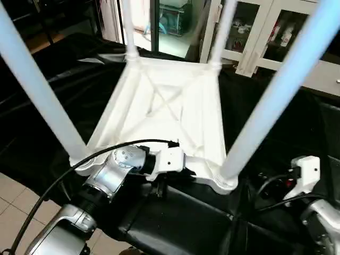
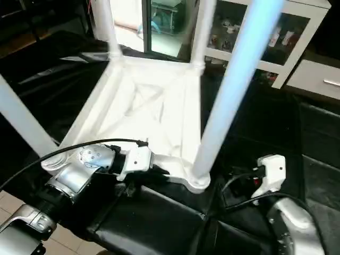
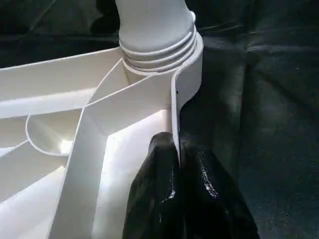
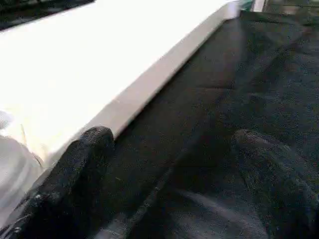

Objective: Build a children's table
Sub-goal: Rotate leg to tighten

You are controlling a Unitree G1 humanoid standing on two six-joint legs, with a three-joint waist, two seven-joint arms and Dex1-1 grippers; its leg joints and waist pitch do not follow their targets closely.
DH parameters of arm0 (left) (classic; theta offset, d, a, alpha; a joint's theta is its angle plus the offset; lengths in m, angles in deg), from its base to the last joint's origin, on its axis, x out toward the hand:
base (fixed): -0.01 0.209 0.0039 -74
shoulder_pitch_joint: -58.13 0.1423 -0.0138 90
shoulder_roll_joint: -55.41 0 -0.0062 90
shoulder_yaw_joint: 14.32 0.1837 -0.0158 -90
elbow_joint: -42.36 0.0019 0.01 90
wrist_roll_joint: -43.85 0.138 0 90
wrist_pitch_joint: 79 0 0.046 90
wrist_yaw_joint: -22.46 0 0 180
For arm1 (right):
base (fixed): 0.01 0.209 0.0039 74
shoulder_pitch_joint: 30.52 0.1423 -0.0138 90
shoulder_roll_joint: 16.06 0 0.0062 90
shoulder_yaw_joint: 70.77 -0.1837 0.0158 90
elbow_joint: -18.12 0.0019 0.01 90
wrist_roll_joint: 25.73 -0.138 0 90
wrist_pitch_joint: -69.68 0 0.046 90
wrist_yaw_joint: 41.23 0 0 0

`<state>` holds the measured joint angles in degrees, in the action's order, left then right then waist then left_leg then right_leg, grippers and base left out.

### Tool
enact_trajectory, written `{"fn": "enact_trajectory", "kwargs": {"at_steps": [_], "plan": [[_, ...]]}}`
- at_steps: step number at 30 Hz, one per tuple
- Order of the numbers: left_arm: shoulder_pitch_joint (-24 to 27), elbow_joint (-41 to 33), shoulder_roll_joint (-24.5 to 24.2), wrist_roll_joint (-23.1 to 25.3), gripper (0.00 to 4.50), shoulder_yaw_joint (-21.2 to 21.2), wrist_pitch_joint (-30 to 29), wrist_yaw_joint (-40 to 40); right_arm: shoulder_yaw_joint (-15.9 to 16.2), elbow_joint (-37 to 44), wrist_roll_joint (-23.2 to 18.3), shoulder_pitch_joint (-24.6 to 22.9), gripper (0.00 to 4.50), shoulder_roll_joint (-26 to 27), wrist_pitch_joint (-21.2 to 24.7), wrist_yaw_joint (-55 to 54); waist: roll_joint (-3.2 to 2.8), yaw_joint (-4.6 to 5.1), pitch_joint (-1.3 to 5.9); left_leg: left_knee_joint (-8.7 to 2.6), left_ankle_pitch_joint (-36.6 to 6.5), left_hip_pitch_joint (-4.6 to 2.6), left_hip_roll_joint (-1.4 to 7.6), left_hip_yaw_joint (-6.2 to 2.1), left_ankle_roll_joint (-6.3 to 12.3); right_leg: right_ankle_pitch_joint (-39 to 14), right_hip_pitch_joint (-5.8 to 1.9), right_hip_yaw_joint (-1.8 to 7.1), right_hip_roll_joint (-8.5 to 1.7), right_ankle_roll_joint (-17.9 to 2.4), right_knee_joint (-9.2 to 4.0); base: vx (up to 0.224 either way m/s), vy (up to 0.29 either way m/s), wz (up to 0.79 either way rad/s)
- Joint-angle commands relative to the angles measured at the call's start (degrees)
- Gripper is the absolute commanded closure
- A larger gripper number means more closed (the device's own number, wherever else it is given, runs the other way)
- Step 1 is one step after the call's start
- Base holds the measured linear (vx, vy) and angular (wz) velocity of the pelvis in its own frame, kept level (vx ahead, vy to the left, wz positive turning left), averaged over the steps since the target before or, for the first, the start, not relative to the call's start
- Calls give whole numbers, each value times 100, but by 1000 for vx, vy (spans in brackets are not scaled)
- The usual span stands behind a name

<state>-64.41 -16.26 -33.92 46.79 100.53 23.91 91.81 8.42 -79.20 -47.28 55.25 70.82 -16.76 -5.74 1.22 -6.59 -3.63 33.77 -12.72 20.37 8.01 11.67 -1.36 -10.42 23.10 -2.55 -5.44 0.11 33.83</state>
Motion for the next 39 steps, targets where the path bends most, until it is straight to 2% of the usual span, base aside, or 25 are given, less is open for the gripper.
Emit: {"fn": "enact_trajectory", "kwargs": {"at_steps": [1, 8, 10, 14, 20, 21, 23, 24, 25, 26, 27, 28, 30, 31, 33, 34, 35, 36, 37, 38, 39], "plan": [[14, -92, 289, -435, 450, 70, 357, 239, 7, 70, 100, 78, 41, 17, -95, -40, 141, 56, 271, -463, -855, -37, 562, -231, 562, -1193, -201, 278, -468, -1263, -383, 0, 0, 0], [135, -283, 204, -459, 450, 236, 504, 623, 6, -85, 237, 157, 41, 114, -233, -292, 129, 57, 270, -470, -906, -45, 564, -228, 515, -1288, -191, 280, -466, -1255, -381, 0, 0, 0], [204, -317, 199, -426, 450, 251, 591, 658, -70, -190, 335, 250, 41, 138, -277, -548, 129, 54, 285, -462, -856, -52, 558, -220, 504, -1212, -195, 280, -462, -1270, -370, 0, 0, 0], [289, -395, 160, -437, 450, 264, 611, 800, -243, -236, 232, 362, 41, 204, -318, -680, 130, 54, 297, -450, -818, -48, 555, -214, 518, -1133, -205, 280, -466, -1295, -355, 0, 0, 0], [288, -222, 147, -139, 450, 143, 1077, 348, -224, -225, 274, 399, 41, 230, -390, -753, 124, 66, 320, -439, -851, -49, 553, -216, 516, -1133, -216, 272, -457, -1275, -350, 0, 0, 0], [313, -261, 153, -241, 422, 58, 932, 369, -211, -198, 265, 395, 35, 253, -409, -776, 121, 68, 333, -435, -834, -55, 557, -214, 508, -1111, -219, 273, -459, -1280, -339, 0, 0, 0], [350, -331, 143, -329, 395, -49, 794, 344, -202, -136, 231, 387, 33, 306, -434, -808, 126, 73, 331, -434, -806, -46, 553, -211, 496, -1091, -215, 273, -456, -1296, -331, 0, 0, 0], [465, -570, 125, -545, 395, -191, 504, 403, -199, -51, 214, 362, 33, 373, -437, -813, 120, 68, 343, -425, -806, -45, 557, -211, 468, -1053, -227, 273, -479, -1373, -308, 0, 0, 0], [465, -570, 125, -545, 377, -191, 504, 403, -199, -51, 214, 362, 33, 373, -437, -813, 117, 76, 343, -430, -813, -39, 561, -209, 457, -1030, -227, 272, -473, -1407, -306, 0, 0, 0], [470, -582, 124, -553, 377, -197, 495, 405, -199, -47, 213, 361, 33, 376, -438, -814, 105, 89, 348, -428, -782, -43, 563, -212, 465, -920, -218, 263, -452, -1448, -300, 0, 0, 0], [608, -917, 84, -786, 360, -349, 270, 386, -179, 44, 214, 330, 33, 442, -449, -839, 120, 105, 360, -420, -715, -59, 574, -206, 466, -723, -223, 258, -441, -1498, -260, 0, 0, 0], [670, -1091, 67, -890, 360, -434, 192, 319, -177, 60, 222, 321, 33, 466, -469, -861, 141, 116, 357, -417, -675, -42, 576, -210, 493, -634, -231, 258, -444, -1525, -251, 0, 0, 0], [727, -1242, 52, -990, 345, -513, 125, 242, -179, 63, 227, 312, 33, 488, -497, -886, 145, 166, 351, -412, -689, -25, 556, -207, 546, -658, -248, 255, -441, -1542, -263, 0, 0, 0], [770, -1375, 66, -1091, 322, -633, 74, 109, -181, 56, 267, 303, 33, 501, -526, -944, 147, 173, 349, -407, -686, -21, 547, -206, 557, -691, -250, 257, -438, -1533, -269, 0, 0, 0], [852, -1646, 133, -1290, 312, -925, -84, -244, -179, 75, 432, 279, 33, 516, -601, -1131, 143, 184, 340, -400, -724, -31, 556, -195, 506, -801, -239, 261, -437, -1530, -288, 0, 0, 0], [895, -1756, 240, -1248, 312, -1167, -116, -740, -175, 110, 633, 269, 33, 504, -566, -1358, 146, 193, 340, -401, -741, -25, 548, -196, 498, -842, -244, 259, -430, -1516, -289, 0, 0, 0], [919, -1810, 313, -1194, 294, -1317, -125, -1077, -173, 134, 769, 263, 33, 494, -533, -1509, 125, 202, 337, -401, -783, -25, 547, -197, 448, -884, -243, 257, -411, -1491, -299, 0, 0, 0], [1151, -2138, 584, -1178, 294, -1833, -957, -2240, -174, 377, 1055, 276, 33, 498, -195, -1950, 95, 204, 338, -401, -815, -30, 545, -203, 393, -901, -248, 254, -402, -1458, -299, 0, 0, 0], [1321, -2320, 671, -1232, 294, -2013, -1286, -2584, -186, 546, 1131, 284, 33, 517, -51, -2111, 93, 232, 341, -413, -799, -19, 595, -211, 317, -760, -274, 256, -395, -1498, -255, 0, 0, 0], [1378, -2387, 693, -1254, 294, -2062, -1386, -2680, -191, 599, 1154, 285, 33, 525, -9, -2157, 124, 249, 330, -396, -794, -15, 572, -213, 336, -730, -280, 254, -406, -1530, -287, 0, 0, 0], [1444, -2465, 717, -1279, 294, -2118, -1503, -2791, -196, 662, 1179, 287, 33, 534, 39, -2211, 120, 248, 331, -395, -853, -5, 533, -210, 357, -1007, -280, 257, -401, -1414, -323, 0, 0, 0]]}}
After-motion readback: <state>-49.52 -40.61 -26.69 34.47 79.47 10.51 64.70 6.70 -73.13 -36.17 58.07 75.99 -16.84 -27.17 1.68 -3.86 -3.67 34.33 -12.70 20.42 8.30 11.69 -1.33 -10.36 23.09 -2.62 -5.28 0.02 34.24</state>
